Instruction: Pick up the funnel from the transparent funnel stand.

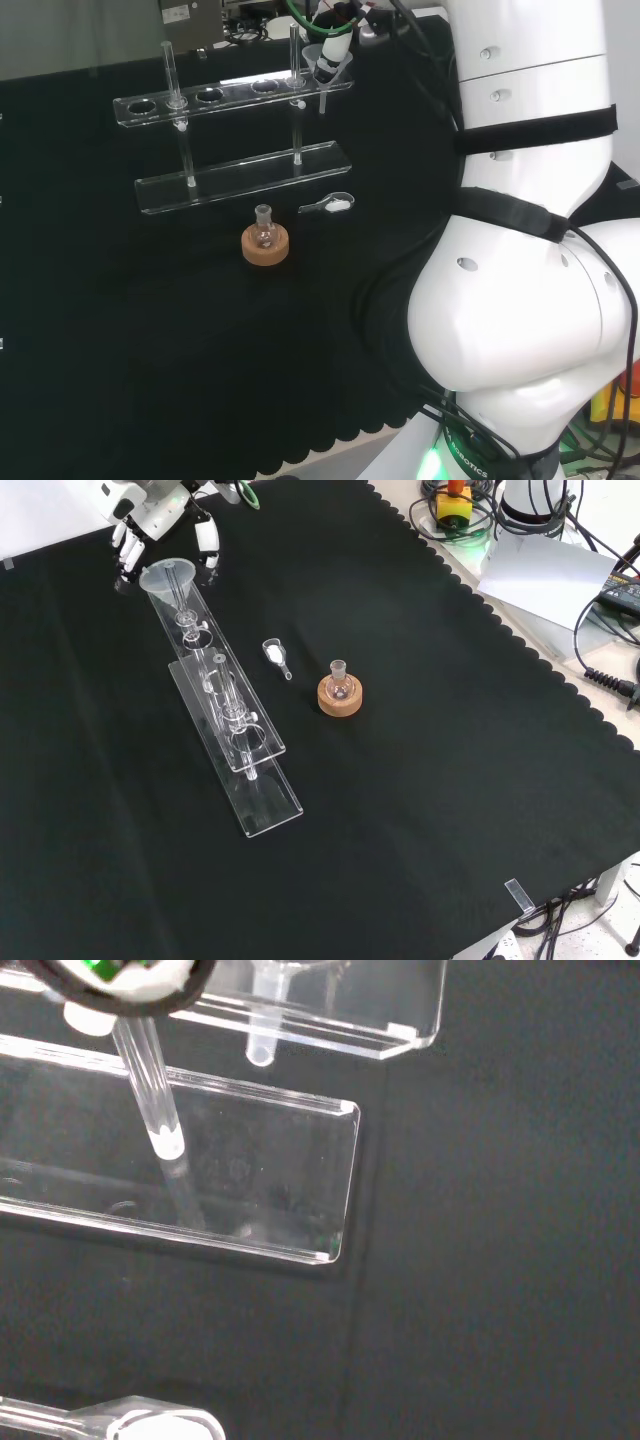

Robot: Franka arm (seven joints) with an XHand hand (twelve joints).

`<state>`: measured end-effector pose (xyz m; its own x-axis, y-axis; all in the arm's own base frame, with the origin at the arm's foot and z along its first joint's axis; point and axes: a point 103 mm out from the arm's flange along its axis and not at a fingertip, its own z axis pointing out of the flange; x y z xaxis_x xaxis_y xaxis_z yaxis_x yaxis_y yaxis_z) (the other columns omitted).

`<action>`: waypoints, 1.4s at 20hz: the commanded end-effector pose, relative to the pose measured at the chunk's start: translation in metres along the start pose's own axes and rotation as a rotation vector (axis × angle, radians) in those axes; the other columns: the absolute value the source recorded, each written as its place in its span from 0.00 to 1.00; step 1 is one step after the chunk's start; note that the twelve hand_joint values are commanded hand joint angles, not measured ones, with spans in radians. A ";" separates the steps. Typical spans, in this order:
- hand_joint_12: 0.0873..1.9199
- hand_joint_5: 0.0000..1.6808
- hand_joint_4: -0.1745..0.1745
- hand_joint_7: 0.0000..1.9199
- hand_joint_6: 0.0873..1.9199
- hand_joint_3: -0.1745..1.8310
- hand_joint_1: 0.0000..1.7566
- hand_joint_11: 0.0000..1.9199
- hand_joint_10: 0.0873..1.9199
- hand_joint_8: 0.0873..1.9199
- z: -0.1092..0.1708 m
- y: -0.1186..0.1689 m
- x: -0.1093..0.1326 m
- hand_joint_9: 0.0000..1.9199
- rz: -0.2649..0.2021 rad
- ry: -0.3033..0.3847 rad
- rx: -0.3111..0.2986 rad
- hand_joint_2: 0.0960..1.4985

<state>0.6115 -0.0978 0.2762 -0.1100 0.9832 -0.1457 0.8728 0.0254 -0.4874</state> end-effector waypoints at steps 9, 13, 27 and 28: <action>0.67 0.29 0.41 0.28 0.00 0.34 0.46 0.20 0.34 0.48 0.001 0.005 0.005 0.41 0.013 -0.033 -0.007 0.41; 0.65 0.40 0.41 0.32 0.26 0.34 0.47 0.22 0.40 0.60 -0.003 0.000 0.003 0.44 0.030 -0.041 -0.055 0.42; 0.59 0.46 0.27 0.34 0.54 0.35 0.53 0.33 0.45 0.67 -0.041 -0.040 0.010 0.50 0.031 -0.102 -0.177 0.41; 0.59 0.46 0.27 0.34 0.54 0.36 0.53 0.33 0.45 0.67 -0.043 -0.044 0.008 0.50 0.035 -0.104 -0.177 0.41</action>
<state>0.6011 -0.0912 0.3152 -0.1077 0.9685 -0.2244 0.9384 0.0245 -0.3446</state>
